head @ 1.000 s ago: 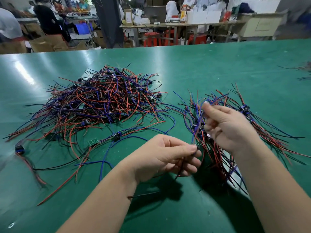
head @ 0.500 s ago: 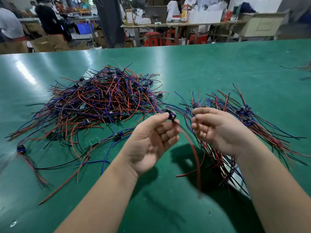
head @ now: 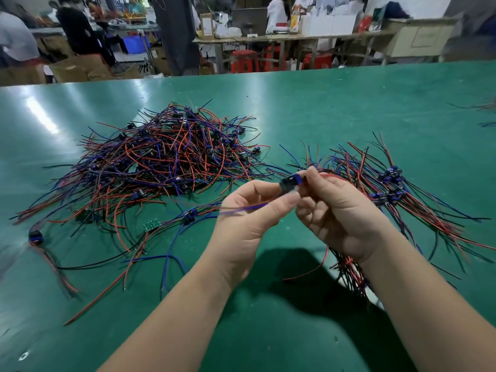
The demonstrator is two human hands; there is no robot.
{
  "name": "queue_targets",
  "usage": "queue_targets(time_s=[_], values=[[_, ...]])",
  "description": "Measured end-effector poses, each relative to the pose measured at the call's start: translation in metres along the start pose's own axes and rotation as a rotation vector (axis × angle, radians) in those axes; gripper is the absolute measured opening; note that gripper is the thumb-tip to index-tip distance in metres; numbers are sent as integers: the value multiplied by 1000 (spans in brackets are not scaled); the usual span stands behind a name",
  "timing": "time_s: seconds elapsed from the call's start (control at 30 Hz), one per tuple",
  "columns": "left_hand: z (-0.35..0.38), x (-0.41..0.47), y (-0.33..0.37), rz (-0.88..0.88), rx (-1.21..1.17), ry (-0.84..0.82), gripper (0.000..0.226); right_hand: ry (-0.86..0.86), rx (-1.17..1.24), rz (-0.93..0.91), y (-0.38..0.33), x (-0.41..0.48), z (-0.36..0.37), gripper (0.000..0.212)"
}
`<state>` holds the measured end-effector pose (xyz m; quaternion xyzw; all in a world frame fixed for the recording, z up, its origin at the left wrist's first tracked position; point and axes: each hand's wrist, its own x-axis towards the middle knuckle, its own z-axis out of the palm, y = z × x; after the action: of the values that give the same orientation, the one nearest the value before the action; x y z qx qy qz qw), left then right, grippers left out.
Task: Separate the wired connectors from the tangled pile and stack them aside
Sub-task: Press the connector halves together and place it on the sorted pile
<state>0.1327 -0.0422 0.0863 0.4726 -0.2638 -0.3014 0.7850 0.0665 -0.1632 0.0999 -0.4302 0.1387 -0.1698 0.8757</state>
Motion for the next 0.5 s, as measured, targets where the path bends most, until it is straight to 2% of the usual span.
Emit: queue_targets(time_s=[0.07,0.17,0.27,0.33,0.43,0.5], values=[[-3,0,1,11,19,-137,30,-11,46,0,-5,0,-3,16],[-8,3,4,-105,5,-288,36,-44,77,17,-12,0,-9,17],[-7,4,6,-259,9,-222,14,-34,-193,4,-13,-2,-12,17],[-6,4,3,-255,118,-144,11,-16,-391,-7,-9,-3,-12,19],[-8,1,0,-240,258,-92,18,61,-479,-37,-6,-1,-11,18],[-10,-1,2,-295,343,-148,17,158,-429,-86,-9,1,-15,18]])
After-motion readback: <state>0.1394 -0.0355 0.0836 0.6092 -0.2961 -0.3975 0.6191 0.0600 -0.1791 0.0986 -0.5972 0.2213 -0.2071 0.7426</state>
